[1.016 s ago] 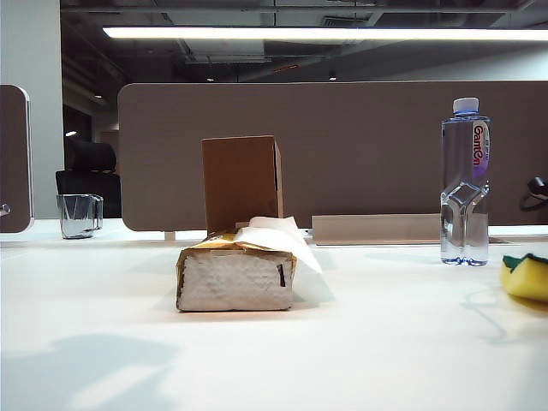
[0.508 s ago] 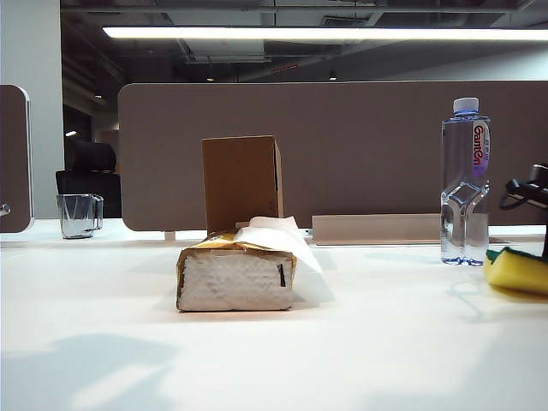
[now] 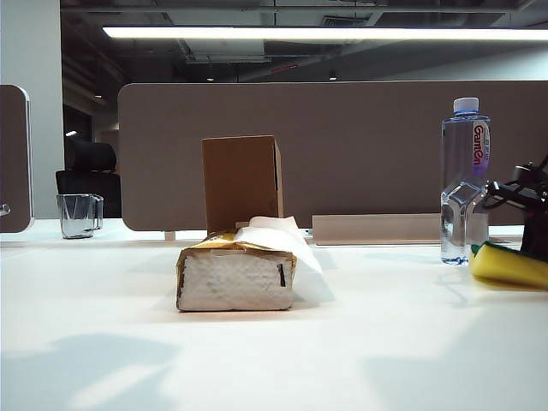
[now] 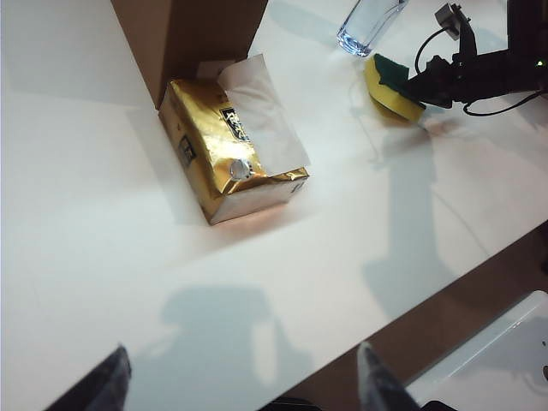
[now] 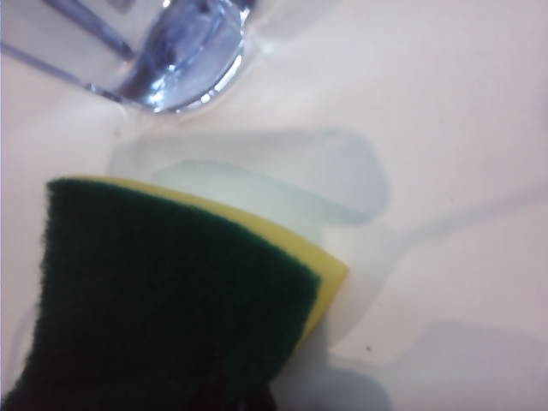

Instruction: Move the sponge from left to right to wipe the table, avoiding obstacles on the table, and finally reaching the bottle of mineral water.

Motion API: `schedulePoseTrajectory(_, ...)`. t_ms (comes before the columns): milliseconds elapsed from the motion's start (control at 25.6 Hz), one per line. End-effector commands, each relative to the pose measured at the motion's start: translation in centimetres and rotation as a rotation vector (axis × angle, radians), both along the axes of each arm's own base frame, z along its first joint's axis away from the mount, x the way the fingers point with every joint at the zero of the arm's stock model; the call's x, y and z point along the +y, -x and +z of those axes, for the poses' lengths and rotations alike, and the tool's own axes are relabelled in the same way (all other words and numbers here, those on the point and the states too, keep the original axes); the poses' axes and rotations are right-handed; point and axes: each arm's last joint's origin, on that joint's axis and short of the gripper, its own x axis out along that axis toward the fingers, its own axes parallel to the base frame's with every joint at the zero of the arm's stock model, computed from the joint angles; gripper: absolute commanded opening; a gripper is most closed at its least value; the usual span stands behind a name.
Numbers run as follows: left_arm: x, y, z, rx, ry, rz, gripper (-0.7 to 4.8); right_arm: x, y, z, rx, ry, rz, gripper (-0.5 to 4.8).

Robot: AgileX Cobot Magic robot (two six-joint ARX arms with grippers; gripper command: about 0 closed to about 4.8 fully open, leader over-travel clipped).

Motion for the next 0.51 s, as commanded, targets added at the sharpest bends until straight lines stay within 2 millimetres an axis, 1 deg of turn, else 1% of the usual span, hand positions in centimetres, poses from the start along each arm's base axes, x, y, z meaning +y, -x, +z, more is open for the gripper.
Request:
schedulePoseTrajectory(39,0.00,0.06,0.27,-0.013,0.006,-0.002,3.41,-0.21,0.31,-1.19,0.080,0.054,-0.040,-0.09)
schedulePoseTrajectory(391,0.00,0.06,0.27,-0.013,0.006,-0.002,3.41,-0.19,0.24,-1.14,0.070,0.047,-0.036,-0.08)
schedulePoseTrajectory(430,0.00,0.06,0.27,-0.013,0.006,-0.002,3.41,-0.19,0.23,-1.14,0.070,0.045,-0.035,-0.01)
schedulePoseTrajectory(508,0.00,0.06,0.27,-0.013,0.007,-0.002,3.41,-0.18,0.22,-1.11,0.067,0.041,-0.032,0.34)
